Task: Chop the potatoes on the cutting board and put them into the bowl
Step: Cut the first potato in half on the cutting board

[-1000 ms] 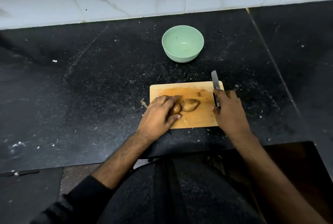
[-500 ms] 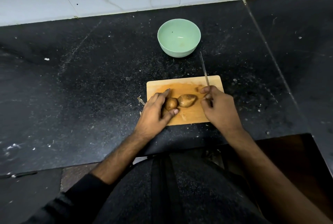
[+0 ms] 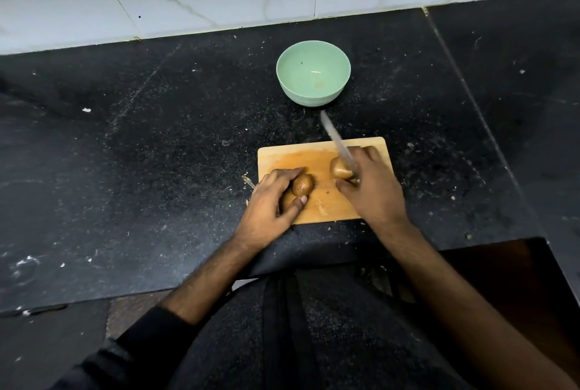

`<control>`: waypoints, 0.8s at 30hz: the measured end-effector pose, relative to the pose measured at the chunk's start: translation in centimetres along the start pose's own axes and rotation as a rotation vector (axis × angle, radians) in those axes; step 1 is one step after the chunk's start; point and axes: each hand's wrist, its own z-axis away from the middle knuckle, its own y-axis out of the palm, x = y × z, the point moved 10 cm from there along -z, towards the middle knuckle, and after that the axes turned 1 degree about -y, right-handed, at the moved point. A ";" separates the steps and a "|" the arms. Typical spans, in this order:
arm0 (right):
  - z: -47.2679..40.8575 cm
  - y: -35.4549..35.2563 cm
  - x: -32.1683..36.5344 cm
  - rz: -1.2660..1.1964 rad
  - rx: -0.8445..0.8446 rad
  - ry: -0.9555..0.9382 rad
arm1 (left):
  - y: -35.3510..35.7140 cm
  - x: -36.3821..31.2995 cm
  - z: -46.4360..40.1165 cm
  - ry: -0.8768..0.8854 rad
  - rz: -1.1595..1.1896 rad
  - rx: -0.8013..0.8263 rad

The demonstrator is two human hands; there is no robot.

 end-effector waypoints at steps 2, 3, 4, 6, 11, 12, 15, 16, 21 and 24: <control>-0.5 -1.3 -1.7 -0.010 -0.057 0.073 | -0.2 -0.1 -0.1 -0.007 0.010 -0.013; -0.8 -1.6 -2.4 -0.020 -0.071 0.097 | -0.3 -0.2 -0.2 -0.007 0.017 -0.023; -1.0 -1.8 -2.8 -0.033 -0.076 0.112 | -0.5 -0.4 -0.3 -0.008 0.024 -0.038; -1.2 -1.8 -3.0 -0.063 -0.084 0.120 | -0.9 -0.7 -0.6 -0.018 0.032 -0.075; -0.8 -0.7 -2.1 -0.149 -0.135 0.146 | -1.2 -0.5 -1.3 -0.082 -0.041 -0.123; -0.8 -0.5 -2.0 -0.145 -0.143 0.151 | -1.0 -0.3 -1.2 -0.090 -0.067 -0.120; -0.7 -0.6 -1.8 -0.141 -0.146 0.157 | -1.0 -0.1 -1.2 -0.111 -0.101 -0.121; -0.5 -0.9 -1.7 -0.149 -0.148 0.155 | -1.0 -0.2 -1.3 -0.116 -0.101 -0.116; 0.5 -3.6 1.2 -0.203 -0.203 -0.009 | -1.0 -0.7 -1.3 -0.048 -0.019 -0.043; 0.5 -2.1 3.0 -0.346 -0.031 -0.036 | -1.0 -0.4 -1.3 -0.038 -0.022 -0.040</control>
